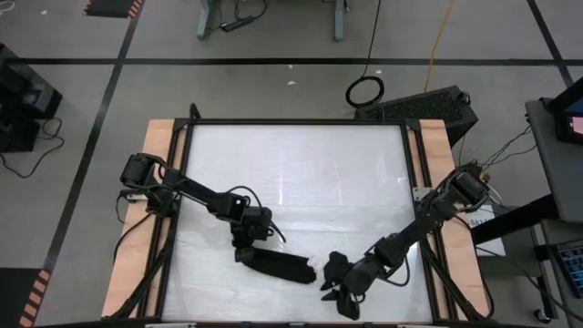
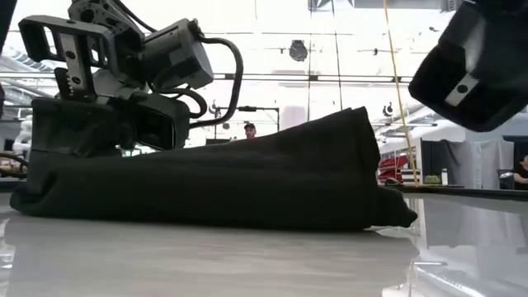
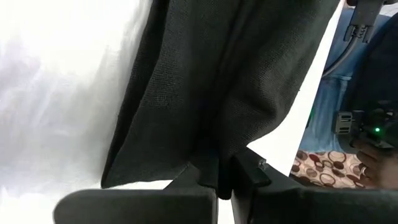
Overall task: Roll napkin
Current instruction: Roll the black napkin
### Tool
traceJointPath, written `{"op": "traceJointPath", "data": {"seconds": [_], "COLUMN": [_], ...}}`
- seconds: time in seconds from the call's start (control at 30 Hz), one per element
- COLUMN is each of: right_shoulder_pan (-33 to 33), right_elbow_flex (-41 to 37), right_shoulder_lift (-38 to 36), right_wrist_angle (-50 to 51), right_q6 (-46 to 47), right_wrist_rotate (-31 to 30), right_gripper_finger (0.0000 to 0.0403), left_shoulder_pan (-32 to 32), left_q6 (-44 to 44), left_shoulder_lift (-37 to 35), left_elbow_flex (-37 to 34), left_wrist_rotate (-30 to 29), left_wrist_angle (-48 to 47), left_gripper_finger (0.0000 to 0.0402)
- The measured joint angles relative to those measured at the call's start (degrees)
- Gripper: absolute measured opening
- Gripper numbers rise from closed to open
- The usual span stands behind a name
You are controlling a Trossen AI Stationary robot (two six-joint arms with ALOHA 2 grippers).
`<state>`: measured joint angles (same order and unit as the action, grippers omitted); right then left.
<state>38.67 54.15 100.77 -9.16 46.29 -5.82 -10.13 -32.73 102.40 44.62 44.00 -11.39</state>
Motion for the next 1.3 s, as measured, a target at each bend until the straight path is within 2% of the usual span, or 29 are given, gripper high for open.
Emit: {"op": "traceJointPath", "data": {"seconds": [0.27, 0.5, 0.6, 0.87, 1.1, 1.3], "right_shoulder_pan": [-1.10, -5.74, -7.23, -9.10, -10.08, -12.65], "right_elbow_flex": [-0.08, -0.04, -0.04, -0.02, -0.02, -0.02], "right_shoulder_lift": [0.22, 0.20, 0.20, 1.96, 4.03, 4.11], "right_wrist_angle": [-2.53, -5.84, -6.07, -5.78, -5.58, -1.23], "right_q6": [-18.30, -27.15, -29.23, -32.22, -33.14, -33.66], "right_wrist_rotate": [-2.09, -1.96, -1.52, 4.39, 3.89, 2.90], "right_gripper_finger": [0.0125, 0.0125, 0.0125, 0.0125, 0.0125, 0.0125], "left_shoulder_pan": [1.70, 2.87, 3.53, 5.25, 6.37, 6.79], "left_q6": [0.06, 0.32, 0.57, 1.67, 1.75, 1.77], "left_shoulder_lift": [0.12, 0.14, 0.16, 0.18, 0.22, 0.23], "left_elbow_flex": [0.02, 0.00, 0.00, 0.00, 0.00, 0.00], "left_wrist_rotate": [1.17, 2.76, 3.18, 5.55, 7.03, 8.39], "left_wrist_angle": [0.45, 0.45, 0.47, 0.36, 0.37, 0.25], "left_gripper_finger": [0.0012, 0.0012, 0.0012, 0.0012, 0.0012, 0.0012]}}
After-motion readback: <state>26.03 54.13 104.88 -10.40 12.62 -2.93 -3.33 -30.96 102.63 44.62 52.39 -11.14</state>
